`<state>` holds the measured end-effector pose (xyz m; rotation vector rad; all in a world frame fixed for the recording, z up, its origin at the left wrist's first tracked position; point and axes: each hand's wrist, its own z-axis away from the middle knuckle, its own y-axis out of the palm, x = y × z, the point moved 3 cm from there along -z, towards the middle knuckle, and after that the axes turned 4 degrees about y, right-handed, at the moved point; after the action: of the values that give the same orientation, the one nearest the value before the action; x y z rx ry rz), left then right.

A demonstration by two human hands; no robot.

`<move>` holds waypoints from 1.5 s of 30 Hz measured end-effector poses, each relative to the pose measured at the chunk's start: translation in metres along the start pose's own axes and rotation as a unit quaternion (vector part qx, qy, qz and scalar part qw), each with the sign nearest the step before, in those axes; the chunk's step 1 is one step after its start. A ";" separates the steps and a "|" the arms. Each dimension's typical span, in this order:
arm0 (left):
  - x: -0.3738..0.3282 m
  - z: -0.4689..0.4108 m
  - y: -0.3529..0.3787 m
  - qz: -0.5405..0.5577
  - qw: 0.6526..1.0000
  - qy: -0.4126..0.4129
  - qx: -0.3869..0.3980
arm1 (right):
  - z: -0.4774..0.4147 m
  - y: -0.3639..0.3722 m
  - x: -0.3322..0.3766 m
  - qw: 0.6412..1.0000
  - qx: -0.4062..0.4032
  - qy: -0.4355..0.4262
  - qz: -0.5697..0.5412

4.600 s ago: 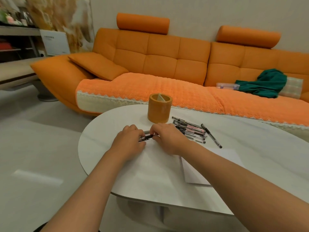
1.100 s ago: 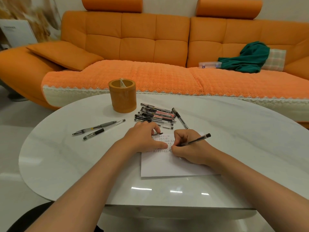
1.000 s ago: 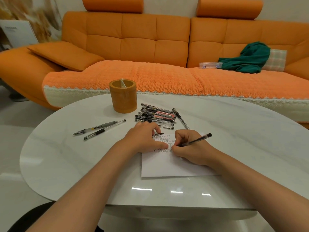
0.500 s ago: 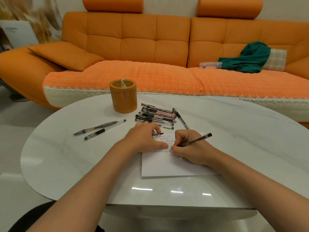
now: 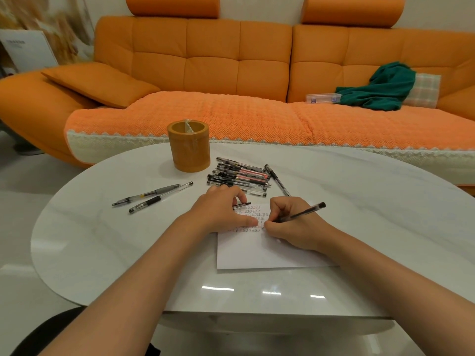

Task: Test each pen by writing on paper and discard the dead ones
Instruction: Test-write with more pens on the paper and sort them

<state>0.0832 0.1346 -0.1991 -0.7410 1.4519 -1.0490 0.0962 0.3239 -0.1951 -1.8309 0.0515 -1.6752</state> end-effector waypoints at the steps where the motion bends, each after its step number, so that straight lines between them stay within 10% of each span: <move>1: 0.000 0.000 0.000 0.000 1.000 0.001 0.000 | 0.000 0.001 0.001 1.000 0.004 -0.003 0.006; 20: -0.001 0.003 -0.001 0.003 1.000 0.000 -0.003 | 0.002 0.003 0.002 1.000 0.027 -0.009 0.011; 29: -0.001 0.011 -0.006 -0.011 0.997 0.061 -0.038 | 0.004 -0.006 0.002 0.994 -0.054 -0.014 -0.095; 40: -0.005 0.018 -0.021 0.038 0.988 0.076 -0.132 | 0.002 -0.032 0.019 0.958 0.028 0.067 -0.277; 45: -0.007 0.022 -0.023 0.150 0.978 0.076 -0.128 | -0.003 -0.036 0.024 0.997 -0.012 0.028 -0.070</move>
<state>0.1034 0.1273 -0.1742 -0.6055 1.7902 -0.7074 0.0843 0.3410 -0.1567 -1.8412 -0.0328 -1.8296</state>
